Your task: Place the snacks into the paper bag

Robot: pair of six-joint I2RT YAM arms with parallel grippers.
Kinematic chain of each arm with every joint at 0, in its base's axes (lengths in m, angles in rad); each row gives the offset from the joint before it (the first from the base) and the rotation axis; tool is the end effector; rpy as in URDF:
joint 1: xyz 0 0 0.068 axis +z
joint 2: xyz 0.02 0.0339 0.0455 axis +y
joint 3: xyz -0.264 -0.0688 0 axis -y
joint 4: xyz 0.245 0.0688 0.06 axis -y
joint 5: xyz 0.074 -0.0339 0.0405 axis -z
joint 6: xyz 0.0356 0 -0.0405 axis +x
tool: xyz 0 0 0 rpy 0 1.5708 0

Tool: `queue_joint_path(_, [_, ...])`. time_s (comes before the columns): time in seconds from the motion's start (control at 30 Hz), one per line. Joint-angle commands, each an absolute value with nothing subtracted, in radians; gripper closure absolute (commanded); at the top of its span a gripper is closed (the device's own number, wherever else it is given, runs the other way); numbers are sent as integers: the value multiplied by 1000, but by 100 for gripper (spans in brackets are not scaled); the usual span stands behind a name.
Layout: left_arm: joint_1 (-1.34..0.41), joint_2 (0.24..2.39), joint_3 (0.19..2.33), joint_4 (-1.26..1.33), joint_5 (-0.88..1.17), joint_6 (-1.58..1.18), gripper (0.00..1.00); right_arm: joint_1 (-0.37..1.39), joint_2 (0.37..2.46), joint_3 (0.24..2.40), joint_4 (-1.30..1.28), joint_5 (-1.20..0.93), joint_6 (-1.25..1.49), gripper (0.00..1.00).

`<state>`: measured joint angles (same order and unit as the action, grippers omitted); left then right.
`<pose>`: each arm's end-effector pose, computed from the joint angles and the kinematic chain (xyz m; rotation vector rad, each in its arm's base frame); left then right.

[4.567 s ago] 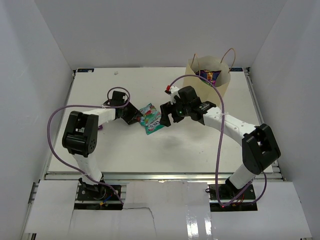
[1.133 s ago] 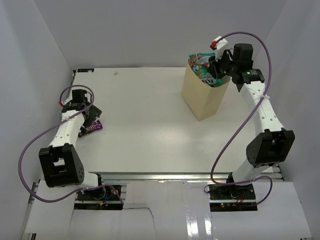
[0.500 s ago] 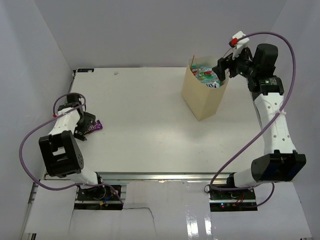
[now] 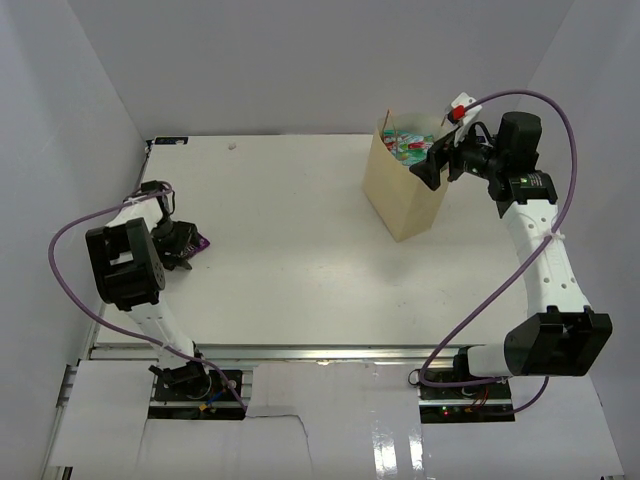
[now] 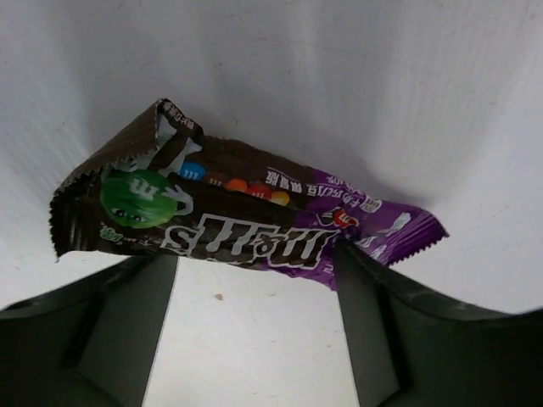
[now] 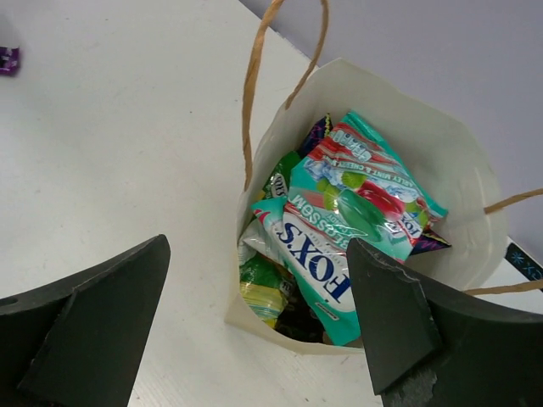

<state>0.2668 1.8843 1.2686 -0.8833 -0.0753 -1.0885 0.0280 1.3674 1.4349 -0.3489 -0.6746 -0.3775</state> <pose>0.3311 0.0933 0.1629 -1.9124 2.3697 0.0615 0.3041 0.0308 0.4202 -0.8022 1.6169 0.3746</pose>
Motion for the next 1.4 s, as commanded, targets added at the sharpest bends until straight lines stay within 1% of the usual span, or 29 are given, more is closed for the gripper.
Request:
queue_joint_path(0.0, [281, 1911, 1270, -870, -46, -1172, 23, 28, 1321, 1414, -334, -749, -383, 10])
queue_joint_path(0.07, [291, 1917, 1256, -833, -28, -1161, 37, 28, 1315, 1398, -339, -773, -383, 10])
queue_joint_path(0.1, [302, 1922, 1249, -819, -12, -1154, 57, 28, 1312, 1394, -342, -782, -385, 10])
queue_joint_path(0.13, [307, 1922, 1229, -793, -5, -1143, 68, 28, 1307, 1390, -345, -801, -387, 10])
queue_joint_path(0.17, [313, 1922, 1218, -781, -2, -1132, 77, 28, 1304, 1385, -348, -808, -388, 10])
queue_joint_path(0.23, [325, 1919, 1198, -750, 38, -1088, 92, 28, 1298, 1378, -360, -840, -399, 9])
queue_joint_path(0.33, [324, 1899, 1190, -692, 64, -959, 100, 26, 1287, 1373, -379, -880, -428, 9])
queue_joint_path(0.4, [324, 1872, 1177, -643, 103, -863, 100, 28, 1281, 1371, -408, -960, -460, 8])
queue_joint_path(0.43, [322, 1852, 1164, -588, 139, -780, 100, 28, 1278, 1376, -423, -1039, -506, 8])
queue_joint_path(0.53, [324, 1731, 1085, -421, 277, -608, 100, 31, 1282, 1397, -531, -1167, -631, 6])
queue_joint_path(0.57, [324, 1671, 1062, -370, 416, -568, 100, 37, 1285, 1402, -555, -1227, -658, 6])
queue_joint_path(0.63, [311, 1620, 1003, -278, 517, -525, 100, 81, 1293, 1410, -629, -1241, -707, 6])
queue_joint_path(0.67, [304, 1602, 990, -249, 622, -488, 100, 101, 1295, 1417, -647, -1229, -739, 5])
queue_joint_path(0.7, [282, 1571, 965, -233, 658, -476, 100, 156, 1296, 1417, -658, -1214, -742, 5])
queue_joint_path(0.73, [231, 1534, 931, -156, 757, -448, 100, 260, 1308, 1408, -643, -1106, -712, 3])
queue_joint_path(0.77, [230, 1534, 931, -155, 758, -440, 100, 261, 1308, 1396, -643, -1104, -678, 3])
queue_joint_path(0.8, [188, 1514, 922, -137, 814, -436, 100, 334, 1312, 1381, -615, -1068, -637, 2])
queue_joint_path(0.87, [135, 1499, 902, -92, 844, -434, 100, 406, 1322, 1342, -484, -912, -518, 0])
queue_joint_path(0.9, [79, 1494, 899, -72, 863, -439, 100, 472, 1328, 1301, -430, -844, -362, 1])
queue_joint_path(0.93, [48, 1483, 894, -46, 882, -443, 100, 503, 1353, 1292, -357, -712, -286, 2])
queue_joint_path(0.97, [20, 1480, 896, -35, 887, -449, 100, 527, 1370, 1289, -332, -669, -225, 2])
queue_joint_path(1.0, [-54, 1476, 897, -28, 888, -456, 100, 569, 1385, 1281, -296, -625, -74, 5])
queue_joint_path(1.03, [-84, 1468, 902, -22, 882, -457, 100, 581, 1411, 1270, -255, -574, 8, 9])
queue_joint_path(1.07, [-107, 1462, 905, -17, 881, -462, 100, 594, 1423, 1263, -186, -486, 93, 10])
queue_joint_path(1.1, [-148, 1456, 905, -8, 879, -483, 100, 616, 1439, 1272, -173, -451, 200, 10])
queue_joint_path(1.13, [-169, 1451, 904, 20, 880, -494, 100, 624, 1477, 1285, -170, -393, 239, 10])
queue_joint_path(1.23, [-238, 1427, 893, 66, 880, -531, 100, 632, 1555, 1333, -164, -423, 354, 10])
queue_joint_path(1.33, [-301, 1425, 897, 74, 874, -549, 100, 637, 1604, 1344, -143, -437, 403, 9])
queue_joint_path(1.37, [-326, 1422, 896, 78, 873, -554, 100, 637, 1612, 1345, -135, -442, 410, 8])
